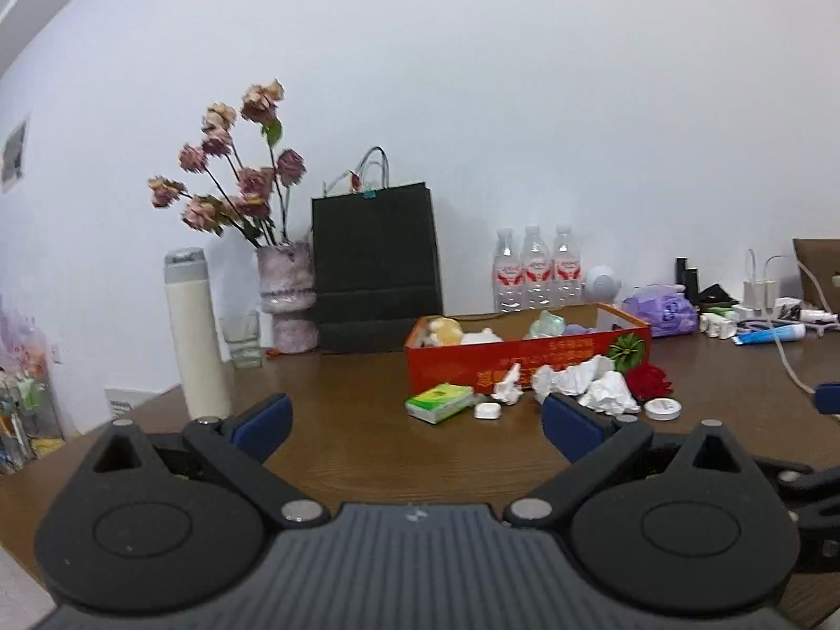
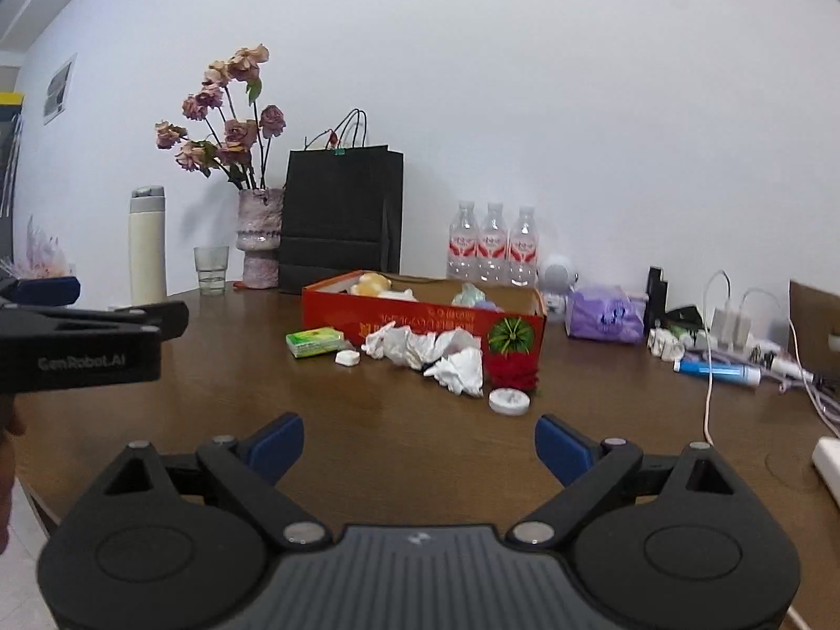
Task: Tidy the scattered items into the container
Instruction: 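Withdraw both tools from the box toward the tissues and white tin, then grasp the white round tin with the right tool while the left tool grasps crumpled tissue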
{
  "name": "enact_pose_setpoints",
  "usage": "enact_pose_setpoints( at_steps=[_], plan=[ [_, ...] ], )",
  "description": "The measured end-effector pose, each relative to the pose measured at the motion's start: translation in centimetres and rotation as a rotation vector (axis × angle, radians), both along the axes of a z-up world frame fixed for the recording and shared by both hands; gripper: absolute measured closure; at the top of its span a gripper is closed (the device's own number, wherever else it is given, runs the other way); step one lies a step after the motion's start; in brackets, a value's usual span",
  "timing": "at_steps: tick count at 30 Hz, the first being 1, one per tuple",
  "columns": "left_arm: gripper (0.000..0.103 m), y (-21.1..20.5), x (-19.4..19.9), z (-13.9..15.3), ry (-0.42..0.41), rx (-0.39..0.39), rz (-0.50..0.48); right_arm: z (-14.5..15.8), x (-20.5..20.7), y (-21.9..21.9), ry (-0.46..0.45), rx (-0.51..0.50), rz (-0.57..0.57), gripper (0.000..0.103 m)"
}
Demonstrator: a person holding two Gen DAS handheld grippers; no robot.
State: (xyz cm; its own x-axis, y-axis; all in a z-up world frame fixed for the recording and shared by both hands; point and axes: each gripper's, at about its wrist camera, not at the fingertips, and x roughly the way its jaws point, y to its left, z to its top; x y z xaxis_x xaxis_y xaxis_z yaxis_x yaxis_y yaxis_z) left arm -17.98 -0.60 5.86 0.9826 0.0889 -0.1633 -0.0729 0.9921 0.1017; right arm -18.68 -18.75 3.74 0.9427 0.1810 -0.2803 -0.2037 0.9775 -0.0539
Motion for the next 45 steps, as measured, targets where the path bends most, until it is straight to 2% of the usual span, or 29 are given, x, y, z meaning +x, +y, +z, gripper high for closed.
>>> enact_pose_setpoints(
  at_steps=[3,7,9,12,14,16,18,20,22,25,27,28,29,30,33,36,41,45],
  plan=[
    [0.0,-0.4,0.4,-0.5,0.025,-0.002,-0.01,0.4,0.9,-0.3,0.0,0.031,-0.009,0.008],
    [0.0,-0.3,1.9,-1.5,0.105,-0.036,-0.034,0.2,1.6,-0.6,0.019,0.049,-0.026,0.008],
    [0.0,0.4,3.5,-2.1,0.175,-0.083,-0.04,-0.1,2.2,-0.7,0.035,0.044,-0.024,0.008],
    [0.0,2.0,6.7,-2.7,0.323,-0.164,-0.041,-0.4,4.1,-1.3,0.065,0.011,-0.005,0.015],
    [0.0,2.9,8.5,-2.9,0.367,-0.202,-0.061,-0.4,6.2,-1.9,0.094,-0.027,-0.048,0.02],
    [0.002,3.1,10.4,-2.9,0.364,-0.187,-0.077,-0.5,8.8,-3.1,0.142,-0.002,-0.077,0.024],
    [0.009,2.7,12.4,-2.5,0.345,-0.154,-0.088,-0.7,11.8,-4.5,0.219,0.056,-0.1,0.03],
    [0.016,1.9,14.7,-2.2,0.332,-0.136,-0.122,-1.3,14.7,-5.5,0.268,0.113,-0.099,0.04],
    [0.017,1.0,16.9,-1.9,0.324,-0.12,-0.171,-1.9,17.2,-5.9,0.289,0.131,-0.094,0.041],
    [0.018,-0.9,20.3,-2.0,0.318,-0.095,-0.244,-2.6,20.2,-5.7,0.318,0.103,-0.098,0.042],
    [0.025,-2.1,22.5,-2.3,0.327,-0.082,-0.275,-3.0,21.6,-5.5,0.329,0.096,-0.091,0.043],
    [0.034,-2.7,23.6,-2.5,0.336,-0.074,-0.287,-3.2,22.3,-5.5,0.336,0.092,-0.086,0.045],
    [0.051,-3.1,24.6,-2.6,0.346,-0.07,-0.288,-3.3,22.9,-5.3,0.339,0.089,-0.082,0.049],
    [0.057,-3.4,25.5,-2.8,0.358,-0.078,-0.283,-3.4,23.3,-5.2,0.342,0.084,-0.081,0.051],
    [0.064,-3.7,27.7,-3.1,0.4,-0.142,-0.298,-3.7,24.3,-5.0,0.357,0.082,-0.083,0.056],
    [0.07,-3.9,29.1,-3.6,0.435,-0.164,-0.284,-3.8,24.6,-5.0,0.363,0.077,-0.078,0.061],
    [0.1,-3.6,30.1,-4.4,0.493,-0.23,-0.291,-4.0,24.8,-4.9,0.368,0.066,-0.081,0.064],
    [0.1,-2.9,28.5,-3.8,0.429,-0.27,-0.246,-3.9,24.6,-5.0,0.365,0.078,-0.073,0.065]
  ],
)
